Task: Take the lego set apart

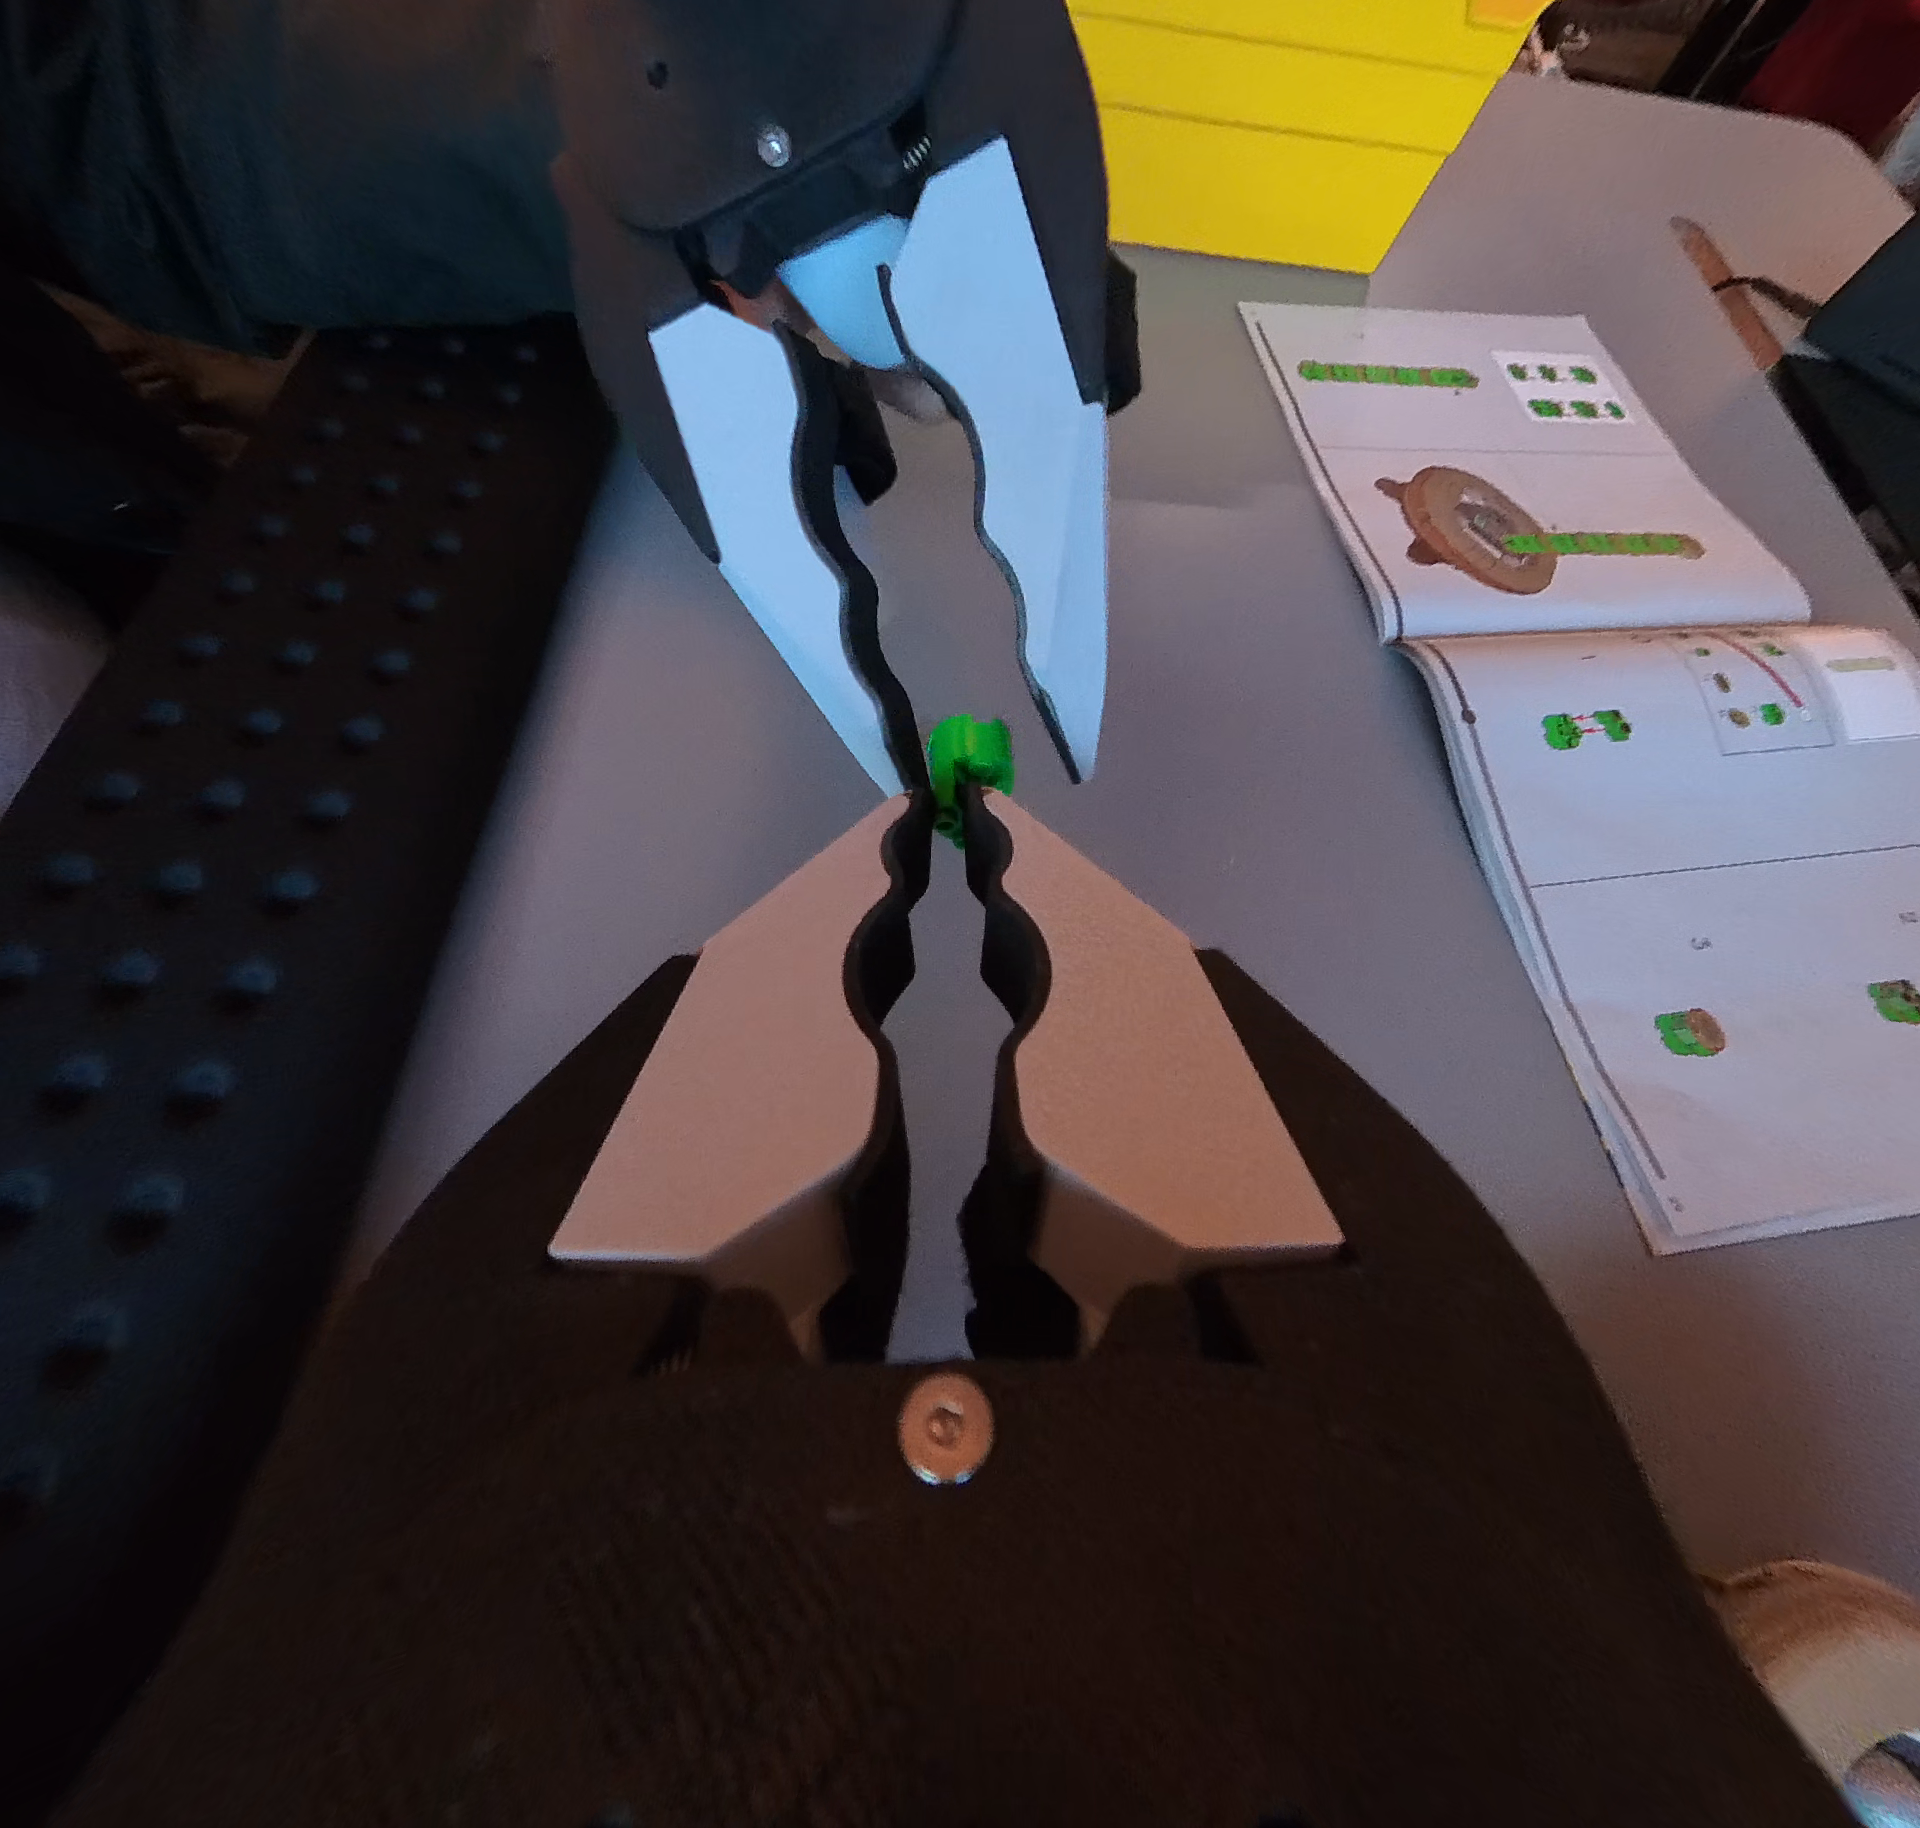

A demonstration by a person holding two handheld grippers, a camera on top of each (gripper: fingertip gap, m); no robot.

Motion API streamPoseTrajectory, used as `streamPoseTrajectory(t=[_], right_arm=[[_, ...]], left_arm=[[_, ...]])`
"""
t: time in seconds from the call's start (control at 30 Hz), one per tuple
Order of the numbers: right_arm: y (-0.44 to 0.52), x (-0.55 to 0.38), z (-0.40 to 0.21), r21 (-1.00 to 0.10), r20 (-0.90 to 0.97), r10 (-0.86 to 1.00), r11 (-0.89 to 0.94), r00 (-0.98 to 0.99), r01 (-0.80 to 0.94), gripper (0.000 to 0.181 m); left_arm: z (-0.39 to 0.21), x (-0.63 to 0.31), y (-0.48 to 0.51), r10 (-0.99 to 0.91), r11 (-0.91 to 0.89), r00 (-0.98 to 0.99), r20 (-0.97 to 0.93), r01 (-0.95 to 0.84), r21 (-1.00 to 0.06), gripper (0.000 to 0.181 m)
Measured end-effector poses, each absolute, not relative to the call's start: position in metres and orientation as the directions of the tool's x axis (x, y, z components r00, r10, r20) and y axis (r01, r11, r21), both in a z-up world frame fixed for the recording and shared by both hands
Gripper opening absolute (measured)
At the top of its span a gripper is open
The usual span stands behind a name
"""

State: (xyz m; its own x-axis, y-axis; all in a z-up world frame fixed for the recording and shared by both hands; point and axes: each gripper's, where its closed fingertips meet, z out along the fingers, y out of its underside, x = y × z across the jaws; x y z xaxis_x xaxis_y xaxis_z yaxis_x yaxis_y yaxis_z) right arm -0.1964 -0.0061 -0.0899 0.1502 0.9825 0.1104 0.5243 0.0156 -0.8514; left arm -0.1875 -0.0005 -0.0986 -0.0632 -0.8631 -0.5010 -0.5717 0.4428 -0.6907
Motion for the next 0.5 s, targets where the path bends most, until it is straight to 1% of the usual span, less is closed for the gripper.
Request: streamPoseTrajectory(t=[0.07, 0.1, 0.27, 0.43, 0.5], right_arm=[[-0.007, -0.197, -0.093, -0.846, 0.091, 0.985, -0.002, 0.148, 0.533, 0.005], [-0.007, -0.197, -0.094, -0.847, 0.083, 0.985, -0.009, 0.149, 0.532, 0.005], [-0.006, -0.196, -0.096, -0.845, 0.054, 0.986, -0.038, 0.156, 0.534, 0.005], [-0.009, -0.195, -0.087, -0.861, 0.015, 0.991, -0.056, 0.135, 0.505, 0.005], [-0.01, -0.194, -0.086, -0.859, 0.026, 0.991, -0.046, 0.133, 0.509, 0.005]], left_arm=[[-0.101, -0.188, -0.002, -0.846, 0.47, -0.083, -0.527, -0.583, -0.663, 0.024], [-0.102, -0.187, -0.003, -0.836, 0.486, -0.092, -0.541, -0.582, -0.652, 0.015], [-0.104, -0.188, -0.001, -0.82, 0.502, -0.102, -0.564, -0.601, -0.622, 0.015], [-0.094, -0.187, -0.005, -0.821, 0.509, -0.105, -0.561, -0.578, -0.638, 0.015], [-0.092, -0.186, -0.006, -0.824, 0.509, -0.108, -0.556, -0.572, -0.643, 0.015]])
